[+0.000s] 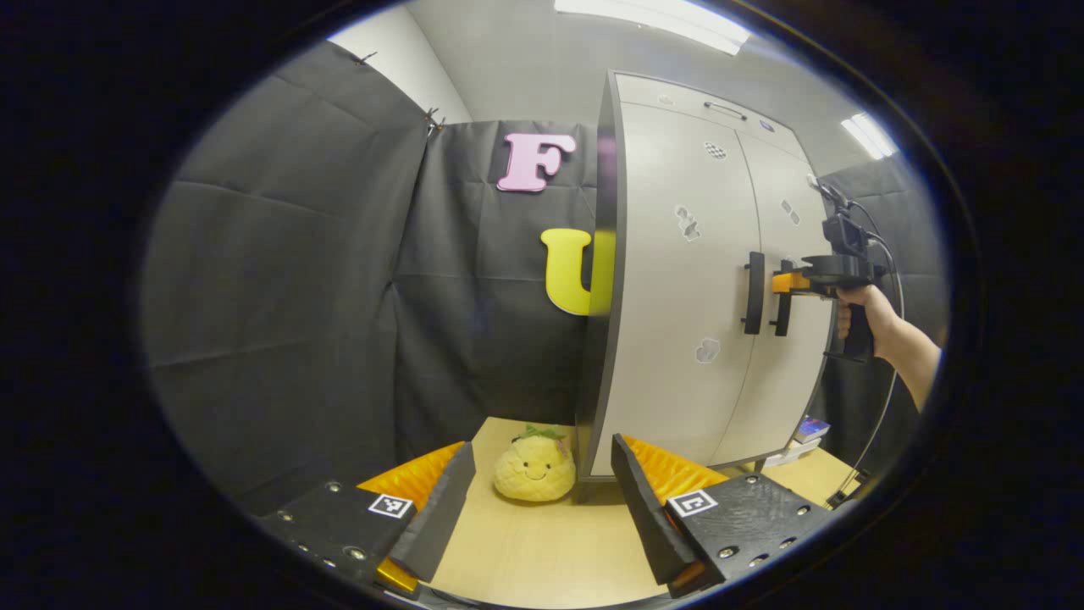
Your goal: Open the right door of the double-door shoe cabinet with the right hand, and open the left door with the left hand.
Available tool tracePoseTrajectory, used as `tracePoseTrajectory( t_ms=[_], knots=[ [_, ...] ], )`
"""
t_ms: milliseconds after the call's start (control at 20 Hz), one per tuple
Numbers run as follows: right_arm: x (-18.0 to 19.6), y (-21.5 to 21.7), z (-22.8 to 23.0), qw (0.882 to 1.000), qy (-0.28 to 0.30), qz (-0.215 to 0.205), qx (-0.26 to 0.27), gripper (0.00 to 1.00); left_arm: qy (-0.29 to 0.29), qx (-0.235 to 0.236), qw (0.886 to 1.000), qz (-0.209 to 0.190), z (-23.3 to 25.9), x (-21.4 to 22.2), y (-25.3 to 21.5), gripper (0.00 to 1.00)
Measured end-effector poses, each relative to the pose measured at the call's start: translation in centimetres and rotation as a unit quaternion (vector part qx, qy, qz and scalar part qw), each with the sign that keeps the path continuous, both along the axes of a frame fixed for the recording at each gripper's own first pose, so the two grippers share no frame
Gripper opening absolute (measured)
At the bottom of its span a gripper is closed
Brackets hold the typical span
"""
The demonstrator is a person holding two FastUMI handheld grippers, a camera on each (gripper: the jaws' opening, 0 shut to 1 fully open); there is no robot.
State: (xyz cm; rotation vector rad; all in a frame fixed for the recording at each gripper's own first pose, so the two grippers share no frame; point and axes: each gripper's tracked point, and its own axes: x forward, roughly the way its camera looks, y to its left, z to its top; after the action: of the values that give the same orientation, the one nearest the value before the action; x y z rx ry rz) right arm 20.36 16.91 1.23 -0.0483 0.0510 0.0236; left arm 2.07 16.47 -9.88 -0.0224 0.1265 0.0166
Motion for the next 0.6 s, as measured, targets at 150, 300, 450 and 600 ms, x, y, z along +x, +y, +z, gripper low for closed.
tracePoseTrajectory(
  t_ms=[150, 300, 450, 600],
  knots=[
    [0.0, -0.1, -0.3, 1.0, 0.014, 0.013, -0.014, 0.07, -0.001, 0.0, 1.0, 0.0, 0.1, -0.4, -0.5, 0.92],
    [-0.5, -0.1, -0.2, 1.0, 0.011, 0.02, -0.006, 0.07, -0.003, 0.002, 1.0, -0.004, 0.3, -1.0, -1.3, 0.92],
    [-1.1, -0.1, -0.2, 1.0, 0.005, 0.027, -0.004, 0.07, 0.0, 0.01, 1.0, -0.008, 0.3, -1.6, -2.1, 0.92],
    [-2.4, -0.4, -0.3, 0.999, 0.003, 0.034, 0.005, 0.07, 0.001, 0.007, 1.0, -0.005, 0.5, -2.2, -3.0, 0.93]
  ],
)
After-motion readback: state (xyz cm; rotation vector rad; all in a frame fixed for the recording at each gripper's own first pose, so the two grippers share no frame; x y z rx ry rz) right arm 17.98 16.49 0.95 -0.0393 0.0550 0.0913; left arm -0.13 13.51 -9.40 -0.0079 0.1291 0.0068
